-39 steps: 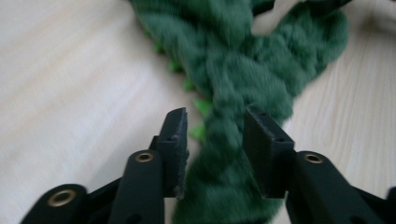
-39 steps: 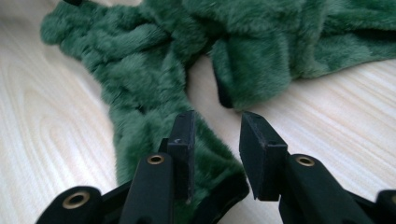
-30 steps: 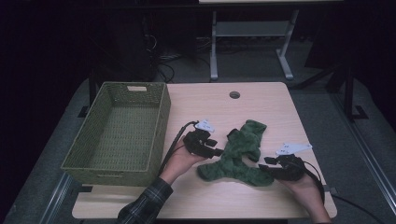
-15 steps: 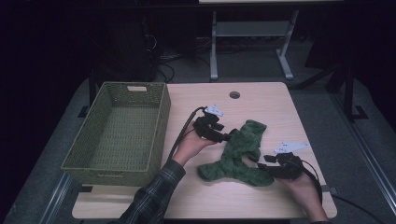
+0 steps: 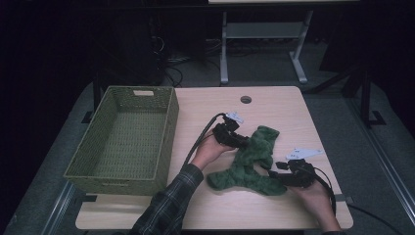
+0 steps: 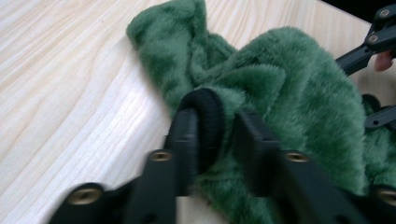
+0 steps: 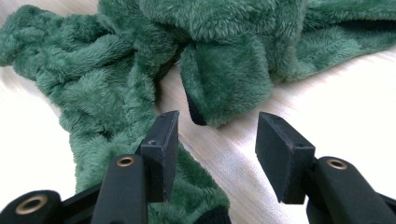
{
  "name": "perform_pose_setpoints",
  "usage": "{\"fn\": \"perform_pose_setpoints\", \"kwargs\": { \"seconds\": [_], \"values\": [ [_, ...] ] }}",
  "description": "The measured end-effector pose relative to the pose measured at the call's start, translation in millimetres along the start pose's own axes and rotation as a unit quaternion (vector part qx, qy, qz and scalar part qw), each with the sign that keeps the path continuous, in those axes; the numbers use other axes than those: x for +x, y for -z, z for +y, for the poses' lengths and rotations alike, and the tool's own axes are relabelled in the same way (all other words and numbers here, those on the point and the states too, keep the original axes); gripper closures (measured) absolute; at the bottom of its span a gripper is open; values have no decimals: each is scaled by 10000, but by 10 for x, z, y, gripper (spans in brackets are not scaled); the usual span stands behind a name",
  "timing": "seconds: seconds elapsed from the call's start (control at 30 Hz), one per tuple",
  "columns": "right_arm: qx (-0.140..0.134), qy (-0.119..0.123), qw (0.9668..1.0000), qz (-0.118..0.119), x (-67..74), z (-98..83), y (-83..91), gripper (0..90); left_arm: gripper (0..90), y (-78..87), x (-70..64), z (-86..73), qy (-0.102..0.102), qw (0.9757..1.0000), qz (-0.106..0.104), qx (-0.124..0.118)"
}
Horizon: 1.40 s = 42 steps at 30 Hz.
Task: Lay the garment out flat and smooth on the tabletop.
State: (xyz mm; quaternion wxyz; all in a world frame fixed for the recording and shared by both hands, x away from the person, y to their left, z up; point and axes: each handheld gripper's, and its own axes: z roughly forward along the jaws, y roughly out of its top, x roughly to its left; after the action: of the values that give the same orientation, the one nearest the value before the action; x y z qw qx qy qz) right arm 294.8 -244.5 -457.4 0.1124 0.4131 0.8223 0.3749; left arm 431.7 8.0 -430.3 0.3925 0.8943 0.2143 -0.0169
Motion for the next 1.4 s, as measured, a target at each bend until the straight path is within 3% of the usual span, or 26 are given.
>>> {"fn": "perform_pose_setpoints", "kwargs": {
  "seconds": [0.03, 0.1, 0.37, 0.47, 0.63, 0.77, 0.9, 1.03, 1.1, 1.13, 1.27, 1.33, 1.4],
  "values": [
    [-2, -15, 10000, 8, 0, -1, -2, 490, 800, 35, 2, -3, 32, 10000, -33, -42],
    [-5, -28, 10000, 7, 0, -1, -7, 490, 835, 112, -6, -11, 116, 9998, 8, -168],
    [28, -73, 10000, 17, 8, 19, -51, 501, 840, 296, -28, -32, 174, 9994, 42, -309],
    [56, -138, 9999, 60, -12, 45, -126, 551, 840, 315, -36, -36, 171, 9993, 39, -320],
    [20, -193, 9997, 116, -77, 65, -157, 792, 844, 339, -58, -54, 173, 9993, 25, -317],
    [6, -192, 9998, 28, -132, 122, -106, 823, 847, 423, -80, -87, 293, 9991, 5, -322],
    [-172, -66, 9998, -10, -163, 218, -18, 826, 848, 548, -125, -116, 361, 9985, 55, -404],
    [-286, 129, 9995, -37, -158, 403, 59, 832, 849, 805, -209, -223, 472, 9972, 280, -508],
    [-286, 248, 9993, -60, -150, 470, 73, 834, 849, 849, -220, -260, 509, 9968, 333, -526],
    [-298, 299, 9991, -51, -144, 503, 73, 835, 849, 904, -242, -356, 630, 9954, 437, -567],
    [-237, 405, 9989, -12, -130, 597, 14, 836, 850, 911, -247, -568, 813, 9940, 566, -465],
    [-215, 422, 9989, 10, -139, 609, -21, 838, 851, 898, -232, -610, 809, 9945, 566, -359],
    [-38, 412, 9991, 44, -175, 606, -137, 840, 853, 844, -201, -714, 947, 9933, 620, -214]
  ]
}}
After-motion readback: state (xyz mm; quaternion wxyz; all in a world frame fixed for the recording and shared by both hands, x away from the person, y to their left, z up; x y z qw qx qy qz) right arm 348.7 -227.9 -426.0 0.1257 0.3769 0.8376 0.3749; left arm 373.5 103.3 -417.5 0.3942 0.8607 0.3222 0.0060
